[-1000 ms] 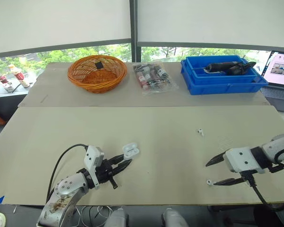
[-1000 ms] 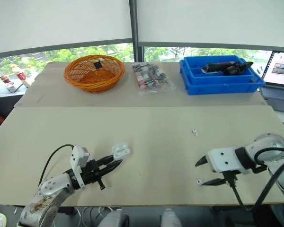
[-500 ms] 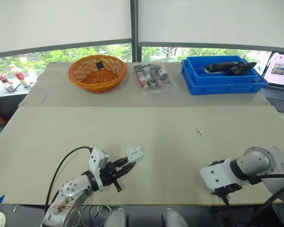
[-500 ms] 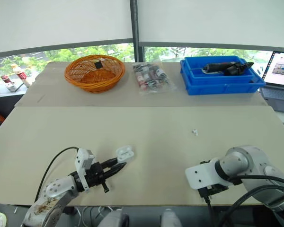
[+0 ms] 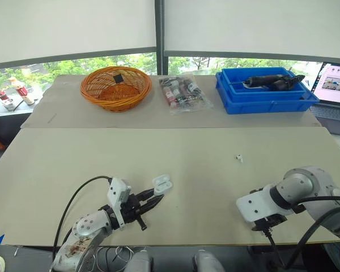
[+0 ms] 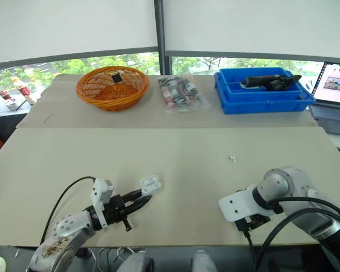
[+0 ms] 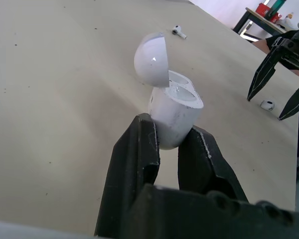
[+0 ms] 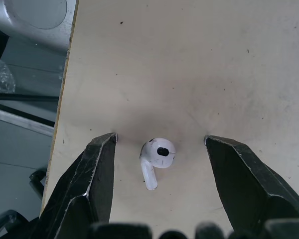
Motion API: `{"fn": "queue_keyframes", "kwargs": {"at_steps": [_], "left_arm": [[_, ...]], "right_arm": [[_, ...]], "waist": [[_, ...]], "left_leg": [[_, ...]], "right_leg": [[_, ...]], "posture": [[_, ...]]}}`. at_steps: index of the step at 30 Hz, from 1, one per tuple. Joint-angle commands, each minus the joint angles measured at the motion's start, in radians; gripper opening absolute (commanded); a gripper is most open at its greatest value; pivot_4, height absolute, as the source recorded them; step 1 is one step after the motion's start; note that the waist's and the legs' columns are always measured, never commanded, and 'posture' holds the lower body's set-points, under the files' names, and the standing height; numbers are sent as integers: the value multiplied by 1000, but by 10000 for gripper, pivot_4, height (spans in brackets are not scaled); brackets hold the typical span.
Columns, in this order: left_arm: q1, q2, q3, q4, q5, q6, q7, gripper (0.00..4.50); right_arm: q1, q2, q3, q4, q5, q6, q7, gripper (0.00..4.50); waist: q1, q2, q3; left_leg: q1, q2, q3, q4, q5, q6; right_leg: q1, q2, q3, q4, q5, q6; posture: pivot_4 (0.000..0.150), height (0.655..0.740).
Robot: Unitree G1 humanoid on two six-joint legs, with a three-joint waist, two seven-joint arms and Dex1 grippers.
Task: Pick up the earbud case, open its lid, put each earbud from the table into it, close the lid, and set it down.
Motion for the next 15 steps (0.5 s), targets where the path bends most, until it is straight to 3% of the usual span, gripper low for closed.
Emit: {"fn": "queue_keyframes", "kwargs": {"at_steps": [1,6,15], "left_arm": [[-10,-3,-3,-23,-3,-11,2,5073],[-12,-4,-4,-21,-3,-11,4,5073],[-23,-8,1,-14,-3,-24,6,5073]], "right_arm": [[-27,9,13,35,-40,-4,4,20692],[-52,21,22,47,-49,-14,20,3950],[-97,60,-62,-6,56,97,25,3611]], "waist": [[-1,0,0],[-1,0,0],[1,0,0]], "left_leg": [[0,0,0,0,0,0],[0,0,0,0,0,0],[-1,0,-1,0,0,0]], "right_leg": [[0,0,0,0,0,0],[0,0,0,0,0,0],[-2,0,0,0,0,0]], "posture": [[1500,7400],[1500,7400],[1500,7400]]}}
